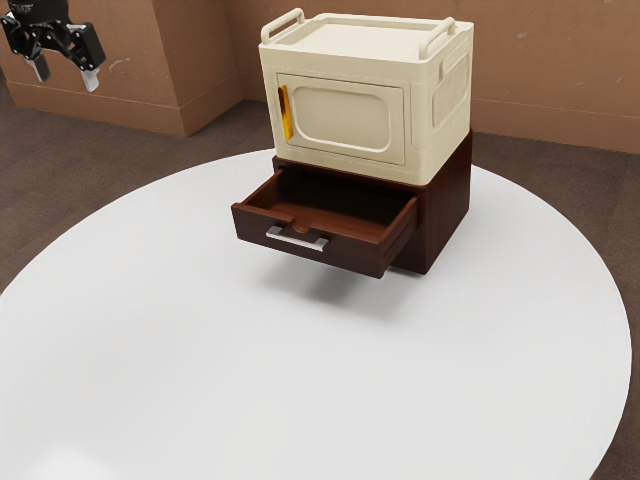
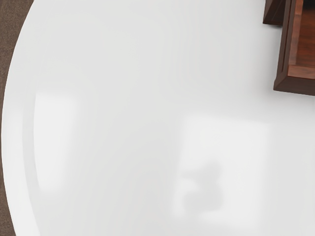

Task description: Push the drawer handle with one arm to close the drawer

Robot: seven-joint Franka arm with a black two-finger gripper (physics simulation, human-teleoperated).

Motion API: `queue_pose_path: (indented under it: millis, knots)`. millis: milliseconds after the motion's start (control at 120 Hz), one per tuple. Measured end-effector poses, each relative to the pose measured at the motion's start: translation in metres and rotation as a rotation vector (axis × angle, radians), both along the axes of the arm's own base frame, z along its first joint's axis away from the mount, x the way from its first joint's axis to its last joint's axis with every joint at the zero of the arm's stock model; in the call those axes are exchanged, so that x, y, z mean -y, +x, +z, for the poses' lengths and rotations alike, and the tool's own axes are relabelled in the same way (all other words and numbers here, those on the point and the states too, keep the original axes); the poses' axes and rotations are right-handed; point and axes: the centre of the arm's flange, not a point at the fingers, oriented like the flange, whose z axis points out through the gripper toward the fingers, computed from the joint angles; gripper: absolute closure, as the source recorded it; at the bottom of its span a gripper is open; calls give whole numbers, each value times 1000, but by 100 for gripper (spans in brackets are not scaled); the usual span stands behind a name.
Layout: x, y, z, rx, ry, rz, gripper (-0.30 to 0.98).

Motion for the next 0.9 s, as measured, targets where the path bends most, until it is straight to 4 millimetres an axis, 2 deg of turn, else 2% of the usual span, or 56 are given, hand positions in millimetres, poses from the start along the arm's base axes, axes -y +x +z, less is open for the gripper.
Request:
queue_pose_path:
  millis: [117,133,183,233,300,367,417,483,567,625,708,783,900]
  knots:
    - [-1,-3,5,9,0,1,2]
    - [1,-7,18,32,5,-2,2]
    - [12,-31,79,157,37,-15,2]
    - [19,-46,109,221,48,-25,2]
    - [27,-50,118,243,44,-40,2]
    - [35,-46,113,232,23,-57,2]
    - [41,-40,90,176,-16,-78,2]
    - [57,-45,33,53,-118,-143,2]
    - [56,-81,-83,-110,-246,-174,2]
    - [83,-108,-163,-200,-281,-209,2]
    - [89,-133,-242,-292,-284,-161,2]
    - [96,-132,-286,-328,-262,-149,2]
    - [103,-102,-327,-302,-215,-161,2]
